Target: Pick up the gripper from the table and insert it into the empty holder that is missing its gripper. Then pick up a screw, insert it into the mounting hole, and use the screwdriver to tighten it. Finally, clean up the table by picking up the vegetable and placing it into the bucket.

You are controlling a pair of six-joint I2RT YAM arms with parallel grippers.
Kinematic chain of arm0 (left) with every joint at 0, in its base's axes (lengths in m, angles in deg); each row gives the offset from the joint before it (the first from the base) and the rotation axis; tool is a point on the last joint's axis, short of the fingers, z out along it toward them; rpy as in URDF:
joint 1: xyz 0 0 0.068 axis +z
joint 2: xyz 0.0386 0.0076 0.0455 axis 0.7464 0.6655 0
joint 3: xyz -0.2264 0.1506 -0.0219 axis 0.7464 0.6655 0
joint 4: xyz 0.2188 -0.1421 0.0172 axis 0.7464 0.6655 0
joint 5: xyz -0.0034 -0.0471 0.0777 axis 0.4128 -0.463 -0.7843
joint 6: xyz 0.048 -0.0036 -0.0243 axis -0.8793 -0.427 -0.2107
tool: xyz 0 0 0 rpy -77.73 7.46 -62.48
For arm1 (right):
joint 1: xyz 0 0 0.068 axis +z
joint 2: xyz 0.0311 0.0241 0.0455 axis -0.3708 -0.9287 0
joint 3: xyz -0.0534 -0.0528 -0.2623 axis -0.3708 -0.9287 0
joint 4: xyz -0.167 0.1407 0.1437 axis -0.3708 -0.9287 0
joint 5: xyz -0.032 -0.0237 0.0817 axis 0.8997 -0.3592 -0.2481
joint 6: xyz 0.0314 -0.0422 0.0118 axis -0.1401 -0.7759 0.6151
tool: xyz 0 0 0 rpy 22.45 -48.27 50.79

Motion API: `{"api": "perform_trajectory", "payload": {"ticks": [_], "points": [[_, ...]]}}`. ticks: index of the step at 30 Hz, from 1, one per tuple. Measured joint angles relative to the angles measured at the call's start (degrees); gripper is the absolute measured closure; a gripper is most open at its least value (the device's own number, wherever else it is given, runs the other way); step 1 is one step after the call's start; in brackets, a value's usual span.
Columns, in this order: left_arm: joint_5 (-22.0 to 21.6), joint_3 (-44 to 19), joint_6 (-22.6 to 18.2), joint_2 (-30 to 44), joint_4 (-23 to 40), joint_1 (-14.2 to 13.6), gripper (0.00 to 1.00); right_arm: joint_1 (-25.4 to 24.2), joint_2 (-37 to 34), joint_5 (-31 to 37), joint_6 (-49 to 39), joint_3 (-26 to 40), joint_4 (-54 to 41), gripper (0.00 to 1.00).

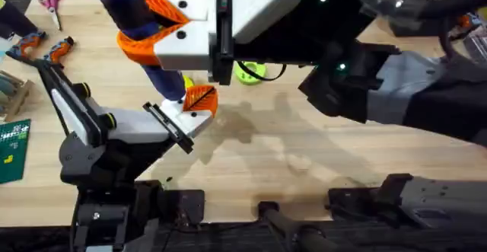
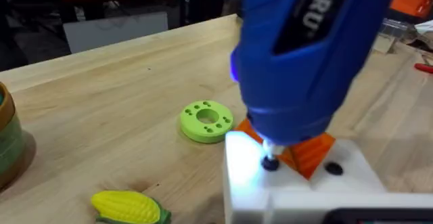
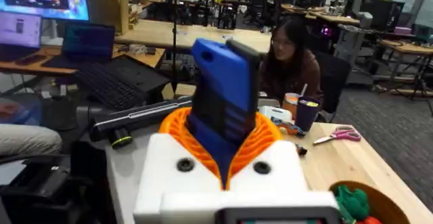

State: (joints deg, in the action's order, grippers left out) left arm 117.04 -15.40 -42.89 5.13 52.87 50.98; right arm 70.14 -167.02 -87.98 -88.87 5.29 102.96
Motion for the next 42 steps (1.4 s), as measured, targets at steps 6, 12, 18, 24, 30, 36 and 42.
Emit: {"api": "perform_trajectory", "payload": {"ticks": [6, 12, 18, 24, 30, 36, 42], "points": [[0.0, 0.0, 0.0, 0.0, 0.0, 0.0, 0.991, 0.0, 0.0, 0.1, 0.0, 0.0, -0.1, 0.974], [0.0, 0.0, 0.0, 0.0, 0.0, 0.0, 0.991, 0.0, 0.0, 0.1, 0.1, 0.0, 0.4, 0.974], [0.0, 0.0, 0.0, 0.0, 0.0, 0.0, 0.991, 0.0, 0.0, 0.0, 0.2, 1.2, 1.8, 0.974], [0.0, 0.0, 0.0, 0.0, 0.0, 0.0, 0.991, -0.4, -0.3, -0.1, -0.3, 7.7, 1.6, 0.974], [0.0, 0.0, 0.0, 0.0, 0.0, 0.0, 0.991, -4.2, -0.3, -0.3, -8.9, 11.1, -9.9, 0.974], [0.0, 0.0, 0.0, 0.0, 0.0, 0.0, 0.991, -12.6, -0.3, 4.9, -24.4, 11.1, -30.3, 0.974], [0.0, 0.0, 0.0, 0.0, 0.0, 0.0, 0.991, -20.2, -0.3, 12.5, -45.7, 11.1, -44.1, 0.974]]}}
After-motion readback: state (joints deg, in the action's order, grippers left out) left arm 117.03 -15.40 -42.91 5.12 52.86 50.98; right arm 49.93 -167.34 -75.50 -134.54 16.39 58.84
